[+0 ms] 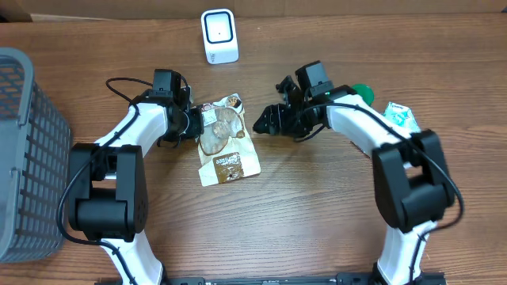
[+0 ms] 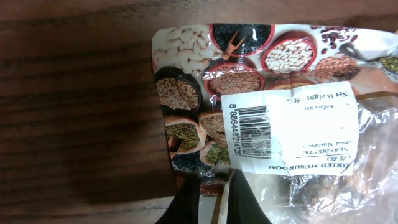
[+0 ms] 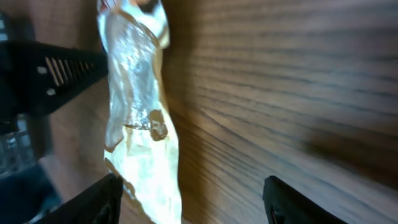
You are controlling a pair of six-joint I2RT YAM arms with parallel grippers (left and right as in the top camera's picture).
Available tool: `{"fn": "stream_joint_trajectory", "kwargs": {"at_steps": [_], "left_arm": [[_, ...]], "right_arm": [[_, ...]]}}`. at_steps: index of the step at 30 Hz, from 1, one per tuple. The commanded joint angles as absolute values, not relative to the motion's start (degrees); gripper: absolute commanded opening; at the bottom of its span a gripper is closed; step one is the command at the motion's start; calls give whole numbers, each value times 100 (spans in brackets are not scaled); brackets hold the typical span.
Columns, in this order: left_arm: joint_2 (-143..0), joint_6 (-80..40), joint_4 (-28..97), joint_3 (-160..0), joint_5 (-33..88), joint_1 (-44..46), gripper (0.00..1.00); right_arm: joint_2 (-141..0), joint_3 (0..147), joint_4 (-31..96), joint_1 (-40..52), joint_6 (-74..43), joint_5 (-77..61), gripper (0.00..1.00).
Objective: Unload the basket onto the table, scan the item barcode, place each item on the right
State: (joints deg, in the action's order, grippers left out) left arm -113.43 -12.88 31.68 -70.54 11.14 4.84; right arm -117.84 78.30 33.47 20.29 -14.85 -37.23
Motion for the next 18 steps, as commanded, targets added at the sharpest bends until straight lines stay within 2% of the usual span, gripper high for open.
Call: {"fn": "stream_joint_trajectory", "kwargs": {"at_steps": [1,4,9,18], "left_arm": [[-11819,-1109,3258,-6851,1059,528,4],[-11819,-1111,3258,-6851,1061,528,4],[-11819,-1109,3273,-6851,1066,530,4],[-11819,-1068,3273,-6851,1208,528,4]], "right_arm": [[-12046,7793,3216,2014,-1459,-4484,74],[-12151,7793,3127,2014,-1461,-4598,77],[-12405,7793,2829,2147,-1721,-4751,77],[-13056,7793,1667,2753,-3245,-4772,71]]}}
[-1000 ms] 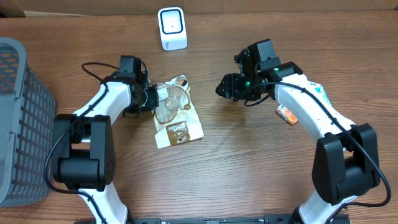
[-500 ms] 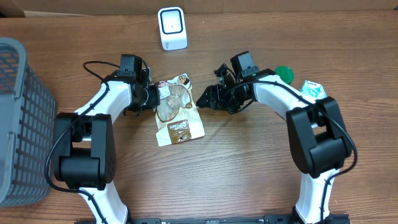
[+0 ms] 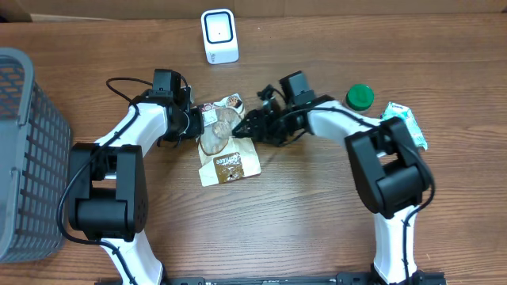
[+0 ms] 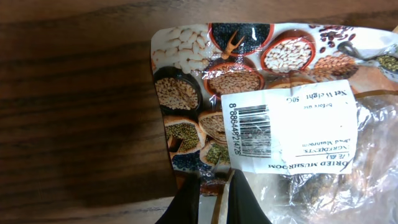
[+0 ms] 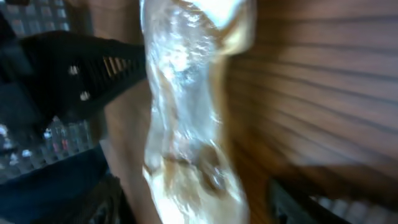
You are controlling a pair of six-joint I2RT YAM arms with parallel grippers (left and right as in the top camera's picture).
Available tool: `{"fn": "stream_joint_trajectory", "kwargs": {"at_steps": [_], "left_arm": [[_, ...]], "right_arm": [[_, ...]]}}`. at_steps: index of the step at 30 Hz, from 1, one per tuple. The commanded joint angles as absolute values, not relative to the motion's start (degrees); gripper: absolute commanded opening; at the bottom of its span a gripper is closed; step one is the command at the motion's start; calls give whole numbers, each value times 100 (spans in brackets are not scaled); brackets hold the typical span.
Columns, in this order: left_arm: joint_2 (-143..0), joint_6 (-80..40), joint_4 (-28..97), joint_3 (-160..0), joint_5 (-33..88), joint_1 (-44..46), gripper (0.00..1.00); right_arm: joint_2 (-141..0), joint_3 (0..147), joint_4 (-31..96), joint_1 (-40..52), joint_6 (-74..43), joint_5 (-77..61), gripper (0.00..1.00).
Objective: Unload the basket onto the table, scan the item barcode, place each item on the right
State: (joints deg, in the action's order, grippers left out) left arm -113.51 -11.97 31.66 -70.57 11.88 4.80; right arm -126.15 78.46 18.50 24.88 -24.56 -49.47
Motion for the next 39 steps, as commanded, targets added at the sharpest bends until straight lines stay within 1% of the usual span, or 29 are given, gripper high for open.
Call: {"fn": "stream_joint_trajectory", "kwargs": {"at_steps": [1,3,6,9,12,14,17,22,28,36,39], "left_arm": [[-11819,-1068,3273,-6851,1208,528,4],[-11819,-1066,3271,-6851,1208,528,4],[-11819,-1066,3273,-6851,1208,528,4],[-11819,-1066,3273,-6851,1208,528,4],[-11819,-1044,3273,-6851,1208,528,5],[-11819,-1026,3273,-6851,1203,528,4],[-11819,-1020,3273,-6851,1186,517,4],[-11815,-819,3479,-7028,1188,467,4],[-11563,-696,4958,-8383,1190,305,4],[-10656,-478,6781,-10440,1138,283,4],[-10350,-471,7109,-10903,1140,233,11]], "right_arm": [[-13104,7793,1555,2799,-3413,-4781,69],[-13176,7793,1328,2895,-3653,-4838,65],[-13181,7795,1256,2961,-3752,-4810,54],[-13181,7793,1269,2961,-3752,-4812,40],[-13181,7795,1271,2939,-3752,-4814,20],[-13181,7795,1295,2917,-3750,-4814,12],[-13179,7795,1339,2860,-3699,-4816,4],[-13096,7797,1466,2724,-3321,-4974,4],[-12468,7797,1793,2622,-2211,-4958,4],[-11271,7797,2552,2539,-1070,-4965,4],[-10626,7797,2915,2445,-541,-4963,4]]}}
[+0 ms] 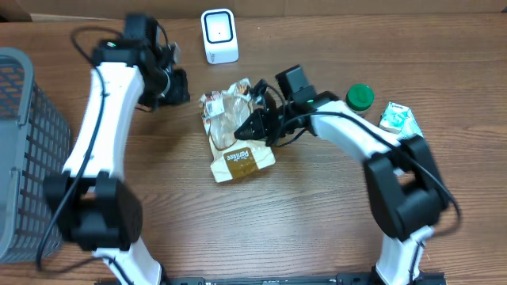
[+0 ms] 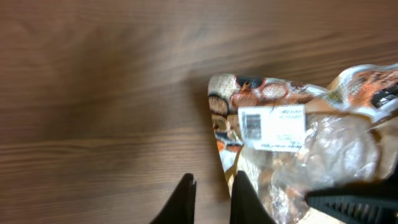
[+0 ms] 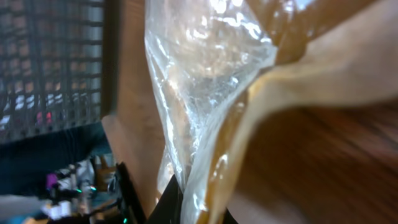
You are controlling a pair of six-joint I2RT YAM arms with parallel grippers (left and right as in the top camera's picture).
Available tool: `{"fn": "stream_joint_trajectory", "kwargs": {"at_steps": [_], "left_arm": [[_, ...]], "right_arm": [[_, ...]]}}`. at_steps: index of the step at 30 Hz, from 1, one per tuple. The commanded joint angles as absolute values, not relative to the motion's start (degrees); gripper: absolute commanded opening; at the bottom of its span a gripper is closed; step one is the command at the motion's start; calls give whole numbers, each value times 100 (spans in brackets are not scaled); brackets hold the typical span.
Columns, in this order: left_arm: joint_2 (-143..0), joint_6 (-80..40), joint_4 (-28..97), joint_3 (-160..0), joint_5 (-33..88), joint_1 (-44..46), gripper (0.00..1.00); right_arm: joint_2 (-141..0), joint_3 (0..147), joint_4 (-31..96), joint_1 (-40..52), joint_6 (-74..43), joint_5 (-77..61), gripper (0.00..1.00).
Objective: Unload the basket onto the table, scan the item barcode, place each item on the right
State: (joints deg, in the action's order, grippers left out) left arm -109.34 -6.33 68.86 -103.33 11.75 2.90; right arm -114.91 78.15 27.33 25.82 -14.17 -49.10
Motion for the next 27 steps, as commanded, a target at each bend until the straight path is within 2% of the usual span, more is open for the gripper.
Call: {"fn": "stream_joint_trajectory", "kwargs": {"at_steps": [1,7,12,16,21,22,24,27], "left_arm": [[-10256,-471,7175,-10986,1140,207,13],[-9957,-539,7312,-11034,1146,-119,19],[-9996,-661,7491,-11026,1212,-530,25],[-9996,-661,7550,-11026,1208,-797,50],[-9996,-456,7658,-11026,1184,-1035,73],[-9996,-414,7673,-11024,1184,-1055,79],[-9996,-399,7666,-11024,1146,-1059,100],[-9996,-401,7666,-11024,1140,-1059,100]], "right_arm": [[-10388,7797,3055,2388,-399,-4963,4],[-9183,7797,3760,1844,139,-5312,4],[-8696,7795,4003,1236,543,-6479,4],[-8678,7795,4091,810,847,-7638,4],[-8678,7795,4278,432,952,-8027,4],[-8678,7795,4342,377,954,-8023,4],[-8678,7795,4418,327,974,-8020,4],[-8678,7795,4569,320,1085,-7881,4]]}}
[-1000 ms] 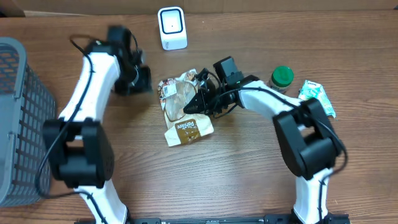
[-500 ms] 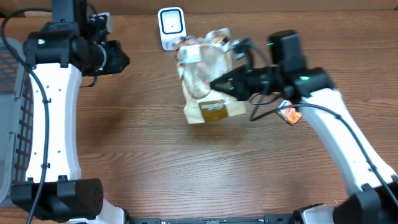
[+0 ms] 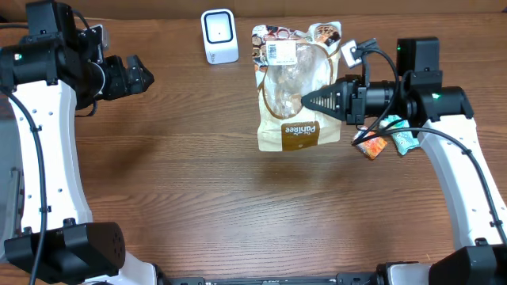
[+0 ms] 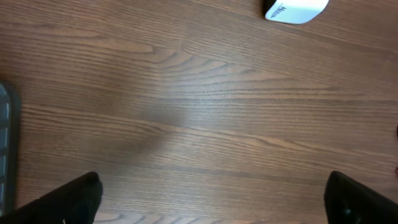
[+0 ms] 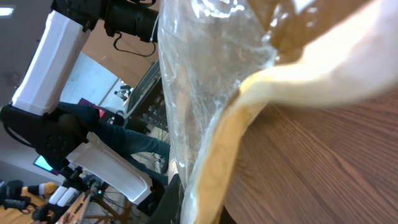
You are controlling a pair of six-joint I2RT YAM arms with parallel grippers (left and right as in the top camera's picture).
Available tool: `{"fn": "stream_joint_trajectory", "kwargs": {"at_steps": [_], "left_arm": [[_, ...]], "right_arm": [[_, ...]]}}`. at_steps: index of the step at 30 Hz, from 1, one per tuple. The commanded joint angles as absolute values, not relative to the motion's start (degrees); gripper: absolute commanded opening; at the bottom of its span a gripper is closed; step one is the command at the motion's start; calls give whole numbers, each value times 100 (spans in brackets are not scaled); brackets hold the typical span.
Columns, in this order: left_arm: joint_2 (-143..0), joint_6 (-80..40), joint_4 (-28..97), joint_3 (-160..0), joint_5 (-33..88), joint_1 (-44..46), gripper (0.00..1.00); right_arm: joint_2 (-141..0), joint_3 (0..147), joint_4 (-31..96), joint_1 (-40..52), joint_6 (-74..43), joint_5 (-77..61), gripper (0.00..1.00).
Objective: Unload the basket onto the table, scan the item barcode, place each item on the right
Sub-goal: 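Lift the bag with the right gripper as the left gripper releases, then hold the bag in front of the white scanner with the right gripper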
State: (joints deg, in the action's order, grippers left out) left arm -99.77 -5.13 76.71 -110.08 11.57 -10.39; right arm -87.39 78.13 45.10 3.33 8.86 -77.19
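Observation:
The pouch (image 3: 289, 95) of dried mushrooms hangs in the air just right of the white scanner (image 3: 219, 36), its brown bottom toward the table's front. Its white barcode label (image 3: 277, 51) faces up. My right gripper (image 3: 306, 100) is shut on the pouch's right side; in the right wrist view the pouch (image 5: 211, 93) shows edge-on between the fingers (image 5: 176, 198). My left gripper (image 3: 136, 75) stands wide open at the far left, empty. In its own view the left gripper (image 4: 211, 183) looks down on bare wood, with the scanner (image 4: 293, 9) at the top edge.
An orange packet (image 3: 374, 145) and a teal packet (image 3: 404, 139) lie under the right arm. The grey basket (image 3: 6, 186) shows only as a sliver at the left edge. The table (image 3: 198, 190) is brown wood.
The right gripper has carried the pouch from the table's middle up to beside the scanner. The left gripper has drawn further left and its fingers, close together before, are now wide open.
The left gripper was shut on the pouch's edge on the table, with the right gripper open off to the right. The right gripper then stood at the pouch. Later it held the pouch and the left had let go. Now the pouch hangs by the scanner.

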Motion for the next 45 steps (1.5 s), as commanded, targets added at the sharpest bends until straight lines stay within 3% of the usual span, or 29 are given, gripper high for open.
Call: {"fn": "stream_joint_trajectory", "kwargs": {"at_steps": [1,8,15,19,23,27,29,40,45], "left_arm": [[-9996,-403,7666,-11024,1142,-1059,100],[-9998,-403,7666,-11024,1142,-1057,100],[-9996,-403,7666,-11024,1142,-1057,100],[-9998,-403,7664,-11024,1142,-1057,100],[-9998,-401,7664,-11024,1142,-1057,99],[-9998,-403,7666,-11024,1142,-1057,100],[-9998,-403,7664,-11024,1142,-1057,100],[-9998,-403,7664,-11024,1142,-1057,100],[-9998,-403,7666,-11024,1142,-1057,100]], "right_arm": [[-8678,7795,4611,320,1083,-7791,4],[-8678,7795,4919,360,941,-7126,4],[-8678,8095,4751,792,-3,-5631,4],[-8720,8818,4834,1293,-445,-3636,4],[-9026,9432,4475,2078,-392,-698,4],[-9708,9430,3111,2888,495,1905,4],[-10130,9432,2508,3120,1256,2434,4],[-12425,9430,-1481,3369,4836,3210,4],[-13146,9430,-2283,3371,6357,3190,4]]}}
